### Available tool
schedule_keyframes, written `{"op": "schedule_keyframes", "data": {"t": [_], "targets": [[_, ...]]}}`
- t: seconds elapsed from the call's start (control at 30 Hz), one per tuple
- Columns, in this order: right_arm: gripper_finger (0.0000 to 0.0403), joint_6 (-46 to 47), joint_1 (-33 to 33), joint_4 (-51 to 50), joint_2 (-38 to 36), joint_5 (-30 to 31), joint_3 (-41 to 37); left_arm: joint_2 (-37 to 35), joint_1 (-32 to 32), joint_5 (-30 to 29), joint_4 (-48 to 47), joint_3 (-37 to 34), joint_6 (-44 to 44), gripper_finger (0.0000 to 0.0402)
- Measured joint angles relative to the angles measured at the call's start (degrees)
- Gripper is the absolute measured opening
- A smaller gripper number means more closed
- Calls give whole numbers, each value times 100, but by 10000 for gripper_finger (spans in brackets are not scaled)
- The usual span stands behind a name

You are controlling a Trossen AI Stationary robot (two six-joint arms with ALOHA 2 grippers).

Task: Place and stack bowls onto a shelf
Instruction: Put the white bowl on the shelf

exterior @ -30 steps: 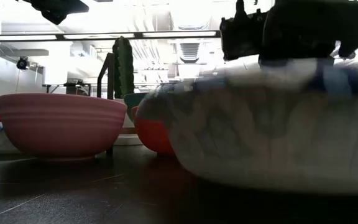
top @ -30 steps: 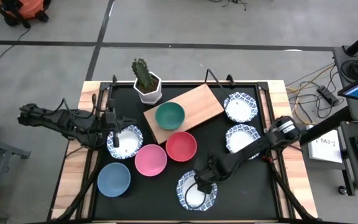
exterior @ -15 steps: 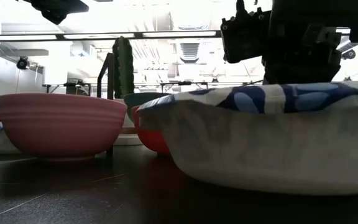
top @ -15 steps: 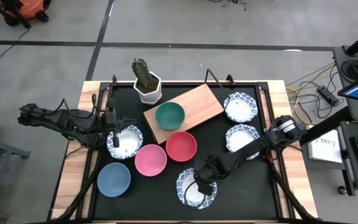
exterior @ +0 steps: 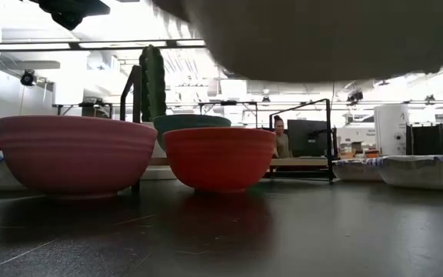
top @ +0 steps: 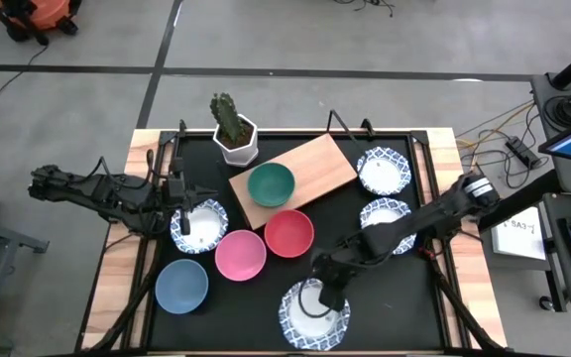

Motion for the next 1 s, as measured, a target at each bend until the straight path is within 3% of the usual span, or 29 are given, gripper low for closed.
{"op": "schedule_keyframes", "data": {"t": [0.07,0.23,0.6,0.8,1.0], "targets": [[12,72,-138,166,-214,139,0,4,0,0,0,0,2,0],[12,114,-625,197,-821,1138,0,11,0,0,-2,0,2,0],[12,223,-2293,-1188,-1843,4431,0,15,0,0,-11,0,2,0],[12,149,-3069,-1636,-1827,4554,0,17,0,0,-36,0,2,0],[12,37,-3397,-1739,-1399,4513,0,17,0,0,-63,0,2,0]]}}
